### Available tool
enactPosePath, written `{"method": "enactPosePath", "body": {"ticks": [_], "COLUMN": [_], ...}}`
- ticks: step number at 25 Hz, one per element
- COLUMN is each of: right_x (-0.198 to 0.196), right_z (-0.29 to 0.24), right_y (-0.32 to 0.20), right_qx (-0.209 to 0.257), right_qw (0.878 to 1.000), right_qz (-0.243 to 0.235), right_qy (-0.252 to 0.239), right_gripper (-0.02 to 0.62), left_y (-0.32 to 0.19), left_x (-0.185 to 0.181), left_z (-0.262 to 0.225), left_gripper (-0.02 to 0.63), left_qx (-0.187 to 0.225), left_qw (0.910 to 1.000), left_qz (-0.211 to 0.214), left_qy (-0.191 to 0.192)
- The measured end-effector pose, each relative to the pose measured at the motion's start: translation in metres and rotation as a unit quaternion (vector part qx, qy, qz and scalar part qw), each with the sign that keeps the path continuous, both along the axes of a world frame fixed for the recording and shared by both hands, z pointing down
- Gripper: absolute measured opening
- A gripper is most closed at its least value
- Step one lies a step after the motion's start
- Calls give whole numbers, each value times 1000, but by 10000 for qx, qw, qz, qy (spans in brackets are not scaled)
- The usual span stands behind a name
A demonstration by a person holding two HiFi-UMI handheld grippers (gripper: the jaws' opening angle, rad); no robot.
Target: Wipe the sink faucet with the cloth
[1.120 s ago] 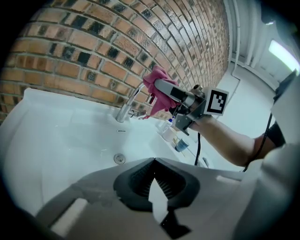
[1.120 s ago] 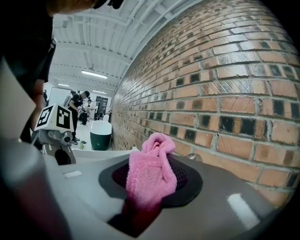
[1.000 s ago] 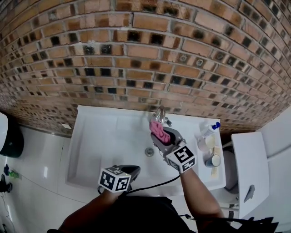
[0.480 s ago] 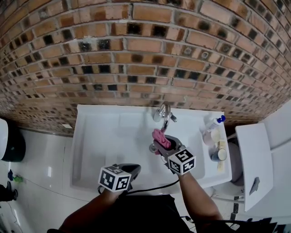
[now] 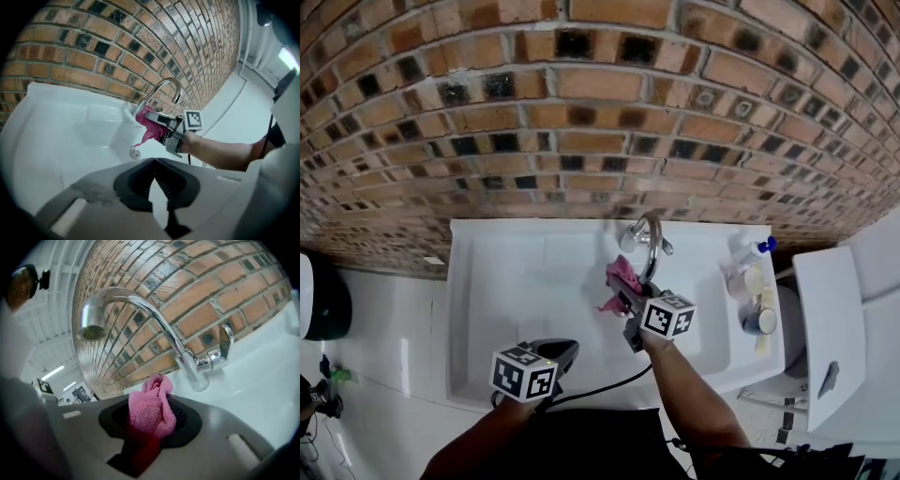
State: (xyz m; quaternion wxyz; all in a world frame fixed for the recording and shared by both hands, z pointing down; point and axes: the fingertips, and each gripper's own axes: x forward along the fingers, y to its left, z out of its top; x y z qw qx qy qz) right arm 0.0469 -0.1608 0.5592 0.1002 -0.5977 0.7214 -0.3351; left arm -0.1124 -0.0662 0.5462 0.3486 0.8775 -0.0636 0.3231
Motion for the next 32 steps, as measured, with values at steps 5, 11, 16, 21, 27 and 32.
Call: {"method": "enactPosePath", "body": {"ticks": [5, 11, 16, 21, 27, 32], "right_x": [12, 36, 50, 53, 55, 50], "right_z": [20, 30, 35, 29, 11, -7], "right_y": [-37, -60, -66, -63, -62, -62], "right_qx": [103, 205, 291, 403, 749, 1020], "right_qw": [9930, 9779, 9646, 9649, 9647, 9511], "right_qz": [549, 1076, 1342, 1340, 1253, 1265], "right_qy": [-1044, -1779, -2250, -2222, -2193, -2627], "right_gripper": [130, 130, 130, 130, 130, 130], "left_y": [-14, -27, -29, -28, -24, -22], "left_x": [-3, -8, -5, -2, 0, -1], "left_z": [9, 19, 24, 28, 28, 25], "left_gripper": [3, 3, 3, 3, 3, 3], "left_qx": [-69, -172, -255, -292, -275, -235], "left_qw": [9999, 9993, 9990, 9989, 9989, 9991], "left_qz": [-105, -224, -218, -181, -126, -125], "left_qy": [-110, -256, -302, -334, -347, -323]}}
